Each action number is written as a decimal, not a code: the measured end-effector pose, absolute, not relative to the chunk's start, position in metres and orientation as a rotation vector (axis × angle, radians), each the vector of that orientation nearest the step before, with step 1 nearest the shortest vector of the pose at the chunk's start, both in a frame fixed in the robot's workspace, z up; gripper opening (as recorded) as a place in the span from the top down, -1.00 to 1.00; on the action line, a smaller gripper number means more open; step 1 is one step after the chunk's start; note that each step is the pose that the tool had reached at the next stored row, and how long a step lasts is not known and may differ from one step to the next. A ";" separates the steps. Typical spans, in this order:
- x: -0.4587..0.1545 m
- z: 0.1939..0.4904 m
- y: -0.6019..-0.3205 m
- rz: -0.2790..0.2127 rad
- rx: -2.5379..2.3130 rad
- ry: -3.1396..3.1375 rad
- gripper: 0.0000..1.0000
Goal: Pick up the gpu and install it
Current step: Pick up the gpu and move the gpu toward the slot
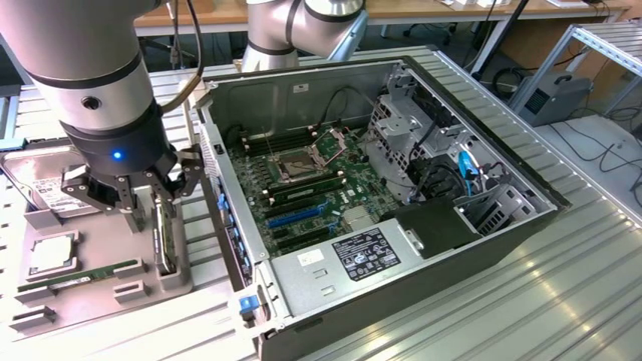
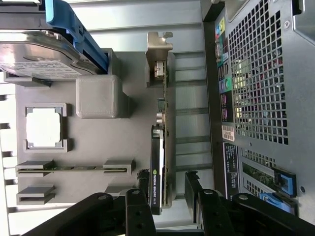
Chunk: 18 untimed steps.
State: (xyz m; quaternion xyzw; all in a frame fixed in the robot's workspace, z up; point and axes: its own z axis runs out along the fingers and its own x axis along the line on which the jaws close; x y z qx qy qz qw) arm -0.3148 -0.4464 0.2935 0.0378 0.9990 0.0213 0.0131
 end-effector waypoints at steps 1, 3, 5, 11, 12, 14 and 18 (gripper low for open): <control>-0.315 0.293 -0.446 0.066 0.118 3.112 0.15; -0.315 0.293 -0.446 0.066 0.118 3.112 0.15; -0.315 0.292 -0.446 0.066 0.118 3.112 0.15; -0.315 0.290 -0.446 0.066 0.118 3.112 0.15; -0.315 0.290 -0.445 0.066 0.118 3.112 0.15; -0.314 0.289 -0.443 0.066 0.118 3.112 0.15; -0.314 0.288 -0.437 0.063 0.118 3.112 0.15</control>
